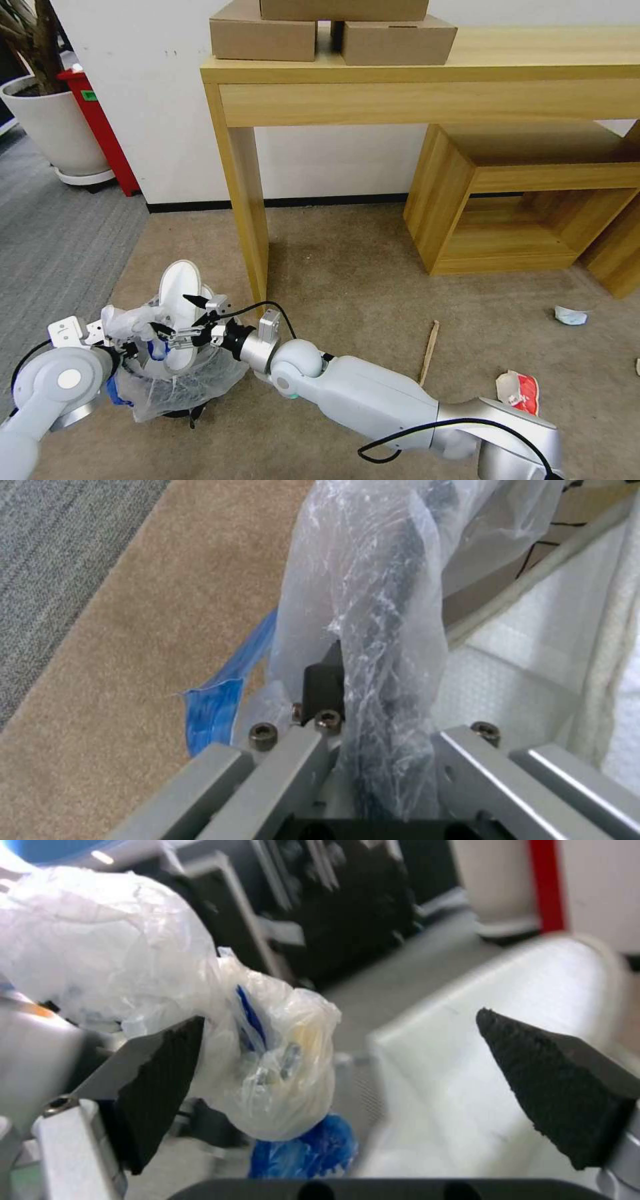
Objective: Pick up the trash bin and place the garbage on the floor into it.
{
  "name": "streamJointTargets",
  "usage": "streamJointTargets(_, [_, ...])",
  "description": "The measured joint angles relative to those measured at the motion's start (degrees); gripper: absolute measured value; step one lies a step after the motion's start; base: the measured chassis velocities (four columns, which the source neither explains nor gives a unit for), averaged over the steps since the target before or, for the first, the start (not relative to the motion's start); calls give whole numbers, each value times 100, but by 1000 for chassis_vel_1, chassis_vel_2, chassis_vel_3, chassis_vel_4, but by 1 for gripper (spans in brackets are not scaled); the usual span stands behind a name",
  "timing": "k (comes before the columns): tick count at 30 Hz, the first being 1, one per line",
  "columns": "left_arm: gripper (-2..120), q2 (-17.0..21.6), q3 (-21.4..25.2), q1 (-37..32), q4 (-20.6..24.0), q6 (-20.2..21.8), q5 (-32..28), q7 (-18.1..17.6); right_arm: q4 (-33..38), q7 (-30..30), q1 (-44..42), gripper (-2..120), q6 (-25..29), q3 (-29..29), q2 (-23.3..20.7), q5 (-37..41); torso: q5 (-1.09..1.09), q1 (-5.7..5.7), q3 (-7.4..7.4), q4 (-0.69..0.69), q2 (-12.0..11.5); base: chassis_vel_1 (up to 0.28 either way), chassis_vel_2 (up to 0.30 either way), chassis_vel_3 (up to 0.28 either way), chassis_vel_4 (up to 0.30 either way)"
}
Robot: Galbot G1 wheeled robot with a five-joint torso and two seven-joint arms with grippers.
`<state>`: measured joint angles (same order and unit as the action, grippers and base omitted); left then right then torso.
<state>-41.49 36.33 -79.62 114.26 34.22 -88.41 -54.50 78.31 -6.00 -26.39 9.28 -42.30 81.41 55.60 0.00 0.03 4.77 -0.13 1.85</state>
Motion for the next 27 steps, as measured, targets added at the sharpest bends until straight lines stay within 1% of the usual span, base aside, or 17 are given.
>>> streamJointTargets(2, [0,0,2,-4,12,-4,-1,0,17,464,22,100,-244,-29,1,-201,0,0,0,0,0,0,0,0,0])
streamJointTargets(3, [0,0,2,-4,12,-4,-1,0,17,464,22,100,-244,-29,1,-201,0,0,0,0,0,0,0,0,0])
streamJointTargets(4, [0,0,7,-7,17,-7,-1,0,22,621,27,100,-312,-32,8,-302,0,0,0,-1,0,0,0,0,0])
streamJointTargets(6, [0,2,22,-23,25,-8,-3,0,148,950,42,100,-574,5,34,-249,0,0,0,-1,0,0,0,0,0])
streamJointTargets(9, [0,11,35,-36,30,-10,-3,0,169,982,84,100,-611,37,63,-315,0,0,0,0,0,0,0,0,0])
streamJointTargets(11, [0,14,41,-41,32,-10,-3,0,233,1004,108,100,-670,47,63,-227,0,0,1,0,0,0,0,0,0])
streamJointTargets(13, [0,14,44,-50,38,-11,-3,0,348,1388,134,100,-918,48,107,-96,0,0,0,-1,0,0,0,0,0])
streamJointTargets(14, [0,10,45,-53,39,-11,0,0,392,1559,136,100,-1031,47,145,97,0,0,0,0,0,0,0,0,0])
streamJointTargets(15, [0,10,45,-53,39,-11,0,0,392,1559,136,100,-1031,47,145,97,0,0,0,0,0,0,0,0,0])
streamJointTargets(17, [0,-6,42,-54,41,-11,5,-1,528,2226,113,100,-1356,64,284,666,-1,0,0,-1,0,0,0,0,0])
streamJointTargets(18, [0,-11,37,-53,41,-11,11,0,560,2890,96,100,-1622,85,440,1052,0,0,0,-1,0,0,0,0,0])
streamJointTargets(19, [0,-11,37,-53,41,-11,11,0,560,2890,96,100,-1622,85,440,1052,0,0,0,-1,0,0,0,0,0])
streamJointTargets(20, [0,-13,31,-54,41,-11,19,0,591,3312,86,100,-1759,108,568,1398,-1,0,0,0,0,0,0,0,0])
streamJointTargets(21, [0,-13,31,-59,41,-11,22,-1,633,3513,82,100,-1832,151,666,1675,-1,0,0,1,0,0,0,0,0])
streamJointTargets(23, [0,-13,31,-61,41,-11,23,-1,645,3556,82,100,-1841,165,693,1742,-1,0,0,1,0,0,0,0,0])
streamJointTargets(26, [0,-5,34,-76,42,-11,31,-2,747,3795,94,100,-1848,261,861,2209,-1,0,0,0,0,0,0,0,0])
streamJointTargets(27, [0,-5,34,-76,42,-11,31,-2,747,3795,94,100,-1848,261,861,2209,-1,0,0,0,0,0,0,0,0])
